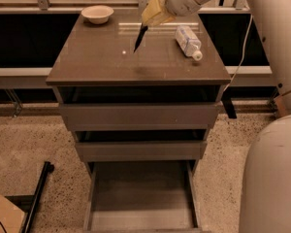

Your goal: Pick rxbar chocolate from bottom drawer and place on counter

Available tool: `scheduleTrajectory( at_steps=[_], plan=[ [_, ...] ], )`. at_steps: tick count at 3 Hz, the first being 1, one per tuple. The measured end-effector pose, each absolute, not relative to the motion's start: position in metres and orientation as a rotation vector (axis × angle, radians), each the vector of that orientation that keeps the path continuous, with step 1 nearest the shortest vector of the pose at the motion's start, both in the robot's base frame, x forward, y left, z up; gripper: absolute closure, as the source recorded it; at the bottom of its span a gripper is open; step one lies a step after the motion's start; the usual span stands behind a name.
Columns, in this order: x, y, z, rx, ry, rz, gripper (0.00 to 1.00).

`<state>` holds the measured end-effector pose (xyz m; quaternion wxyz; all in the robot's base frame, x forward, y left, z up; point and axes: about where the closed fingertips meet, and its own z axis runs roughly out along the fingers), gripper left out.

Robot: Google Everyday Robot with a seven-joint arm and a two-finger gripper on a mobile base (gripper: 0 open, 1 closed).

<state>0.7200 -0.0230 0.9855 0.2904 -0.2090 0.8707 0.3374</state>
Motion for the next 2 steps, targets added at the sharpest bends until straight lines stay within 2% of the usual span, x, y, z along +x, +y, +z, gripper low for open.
scheduleTrajectory(
  at_steps=[1,2],
  plan=[
    [0.7206,-0.0198,0.9829,-0.562,2.325,0.904,0.48],
    [0.7213,-0.0155,0.9797,-0.568,2.329,0.91,0.17]
  ],
)
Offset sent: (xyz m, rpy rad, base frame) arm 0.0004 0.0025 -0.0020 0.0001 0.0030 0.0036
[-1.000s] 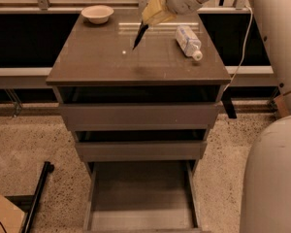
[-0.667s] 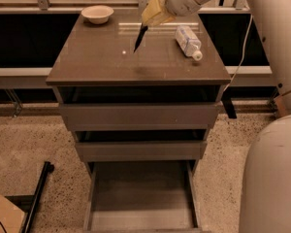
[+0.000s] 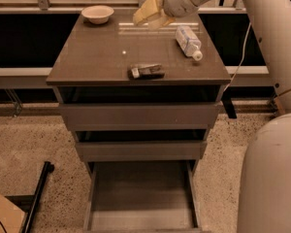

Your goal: Pick rxbar chocolate from bottom drawer and place on counter

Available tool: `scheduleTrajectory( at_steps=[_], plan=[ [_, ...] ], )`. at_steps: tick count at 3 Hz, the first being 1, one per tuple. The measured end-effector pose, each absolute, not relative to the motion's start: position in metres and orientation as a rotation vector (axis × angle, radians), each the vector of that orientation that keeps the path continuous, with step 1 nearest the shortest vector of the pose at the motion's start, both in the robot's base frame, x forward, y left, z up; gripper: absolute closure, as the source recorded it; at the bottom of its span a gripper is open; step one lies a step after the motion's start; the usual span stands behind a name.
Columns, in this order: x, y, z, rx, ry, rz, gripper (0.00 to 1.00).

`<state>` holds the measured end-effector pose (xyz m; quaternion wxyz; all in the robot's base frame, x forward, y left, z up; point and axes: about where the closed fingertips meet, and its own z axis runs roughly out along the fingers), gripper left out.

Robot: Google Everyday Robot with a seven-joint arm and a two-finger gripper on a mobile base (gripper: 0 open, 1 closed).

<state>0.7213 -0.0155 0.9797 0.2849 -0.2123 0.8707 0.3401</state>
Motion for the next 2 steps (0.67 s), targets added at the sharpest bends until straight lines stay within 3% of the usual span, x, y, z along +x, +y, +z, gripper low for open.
scheduleTrajectory(
  at_steps=[1,2],
  plan=[
    [0.7217,-0.013,0.9778,-0.571,2.331,0.913,0.0],
    [0.7217,-0.013,0.9778,-0.571,2.331,0.913,0.0]
  ],
)
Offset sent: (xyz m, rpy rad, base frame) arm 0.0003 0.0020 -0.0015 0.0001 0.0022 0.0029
